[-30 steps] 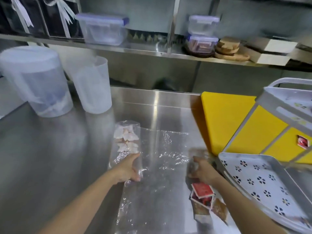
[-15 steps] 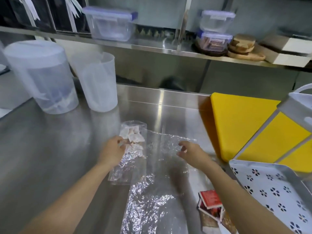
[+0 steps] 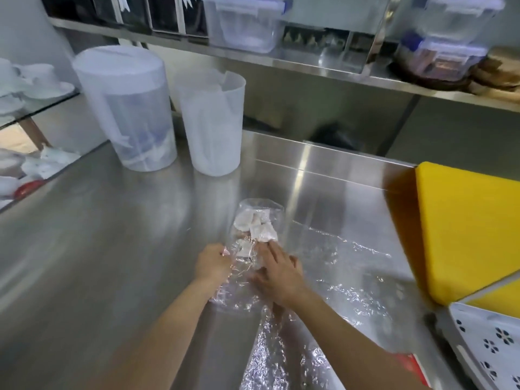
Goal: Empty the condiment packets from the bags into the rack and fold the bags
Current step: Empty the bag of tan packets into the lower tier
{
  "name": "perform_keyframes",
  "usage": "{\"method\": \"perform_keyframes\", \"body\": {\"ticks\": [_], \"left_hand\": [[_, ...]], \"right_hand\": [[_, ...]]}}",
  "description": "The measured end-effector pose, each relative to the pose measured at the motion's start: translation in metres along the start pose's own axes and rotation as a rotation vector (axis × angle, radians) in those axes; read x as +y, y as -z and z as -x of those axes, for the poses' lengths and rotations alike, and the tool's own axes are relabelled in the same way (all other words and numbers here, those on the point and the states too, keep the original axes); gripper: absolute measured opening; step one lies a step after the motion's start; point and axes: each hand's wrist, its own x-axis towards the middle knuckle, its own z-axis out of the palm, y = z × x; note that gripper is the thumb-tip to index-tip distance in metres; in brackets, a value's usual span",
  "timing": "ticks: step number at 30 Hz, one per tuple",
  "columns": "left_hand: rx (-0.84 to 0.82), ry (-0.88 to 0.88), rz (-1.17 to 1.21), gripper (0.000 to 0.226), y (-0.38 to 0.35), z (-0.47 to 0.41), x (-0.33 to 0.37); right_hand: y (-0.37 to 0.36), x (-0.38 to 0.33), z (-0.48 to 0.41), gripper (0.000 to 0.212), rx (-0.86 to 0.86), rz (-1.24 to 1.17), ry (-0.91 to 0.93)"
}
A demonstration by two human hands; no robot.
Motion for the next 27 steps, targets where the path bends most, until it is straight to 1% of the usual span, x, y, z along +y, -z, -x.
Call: {"method": "perform_keyframes", "body": {"ticks": [1,3,5,6,7,9,11,12,13,14,15,16,18,19,20,21,22,23,24,25,26,27], "left_hand": [[0.011,0.019,0.009,0.031,0.004,-0.003,-0.003],[-0.003,0.076,0.033,0.025,0.016,-0.008,-0.008],[-0.077,0.142,0.132,0.016,0.025,-0.012,-0.012],[-0.148,0.177,0.209,0.011,0.028,-0.012,-0.013],[-0.228,0.206,0.285,0.01,0.03,-0.011,-0.013],[-0.316,0.228,0.425,0.015,0.03,-0.007,-0.012],[-0.308,0.236,0.526,0.021,0.031,-0.005,-0.007],[-0.293,0.238,0.561,0.021,0.031,-0.004,-0.003],[-0.272,0.23,0.583,0.02,0.032,-0.003,0.001],[-0.245,0.211,0.584,0.018,0.033,-0.003,0.006],[-0.213,0.187,0.568,0.017,0.034,-0.003,0.011],[-0.177,0.161,0.553,0.016,0.034,-0.002,0.017],[-0.115,0.089,0.545,0.02,0.035,0.0,0.029],[-0.102,0.055,0.55,0.021,0.035,0.002,0.035],[-0.113,0.03,0.565,0.02,0.034,0.004,0.041],[-0.143,0.006,0.589,0.017,0.032,0.007,0.047],[-0.191,-0.015,0.623,0.011,0.03,0.009,0.052],[-0.249,-0.036,0.671,0.006,0.028,0.012,0.056],[-0.298,-0.064,0.722,0.01,0.025,0.012,0.057],[-0.314,-0.098,0.759,0.014,0.022,0.012,0.057],[-0.28,-0.136,0.751,0.013,0.018,0.013,0.056],[-0.216,-0.178,0.7,0.01,0.013,0.014,0.053]], "right_hand": [[-0.001,0.004,0.0,0.061,0.005,-0.019,-0.032],[0.001,0.009,0.001,0.058,-0.01,-0.01,-0.082],[0.002,0.009,0.0,0.058,0.001,0.066,-0.092],[0.004,0.006,-0.001,0.054,0.033,0.054,-0.087],[0.006,0.001,-0.003,0.05,0.063,-0.012,-0.078],[0.009,-0.013,-0.004,0.045,0.079,-0.286,-0.035],[0.015,-0.028,-0.004,0.052,0.092,-0.599,-0.054],[0.018,-0.032,-0.004,0.056,0.123,-0.648,-0.076],[0.022,-0.034,-0.003,0.062,0.149,-0.569,-0.085],[0.025,-0.035,-0.001,0.066,0.141,-0.438,-0.068],[0.028,-0.034,0.001,0.07,0.098,-0.364,-0.018],[0.034,-0.034,0.003,0.076,0.01,-0.383,0.051],[0.044,-0.038,0.009,0.095,-0.206,-0.503,0.166],[0.047,-0.039,0.012,0.105,-0.254,-0.495,0.21],[0.049,-0.039,0.012,0.11,-0.233,-0.457,0.241],[0.05,-0.039,0.012,0.107,-0.161,-0.439,0.261],[0.051,-0.037,0.011,0.094,-0.051,-0.452,0.265],[0.054,-0.036,0.012,0.073,0.074,-0.531,0.239],[0.057,-0.033,0.012,0.051,0.19,-0.68,0.159],[0.06,-0.03,0.013,0.033,0.276,-0.888,0.027],[0.062,-0.025,0.013,0.023,0.334,-1.112,-0.13],[0.064,-0.02,0.012,0.022,0.352,-1.32,-0.285]]}}
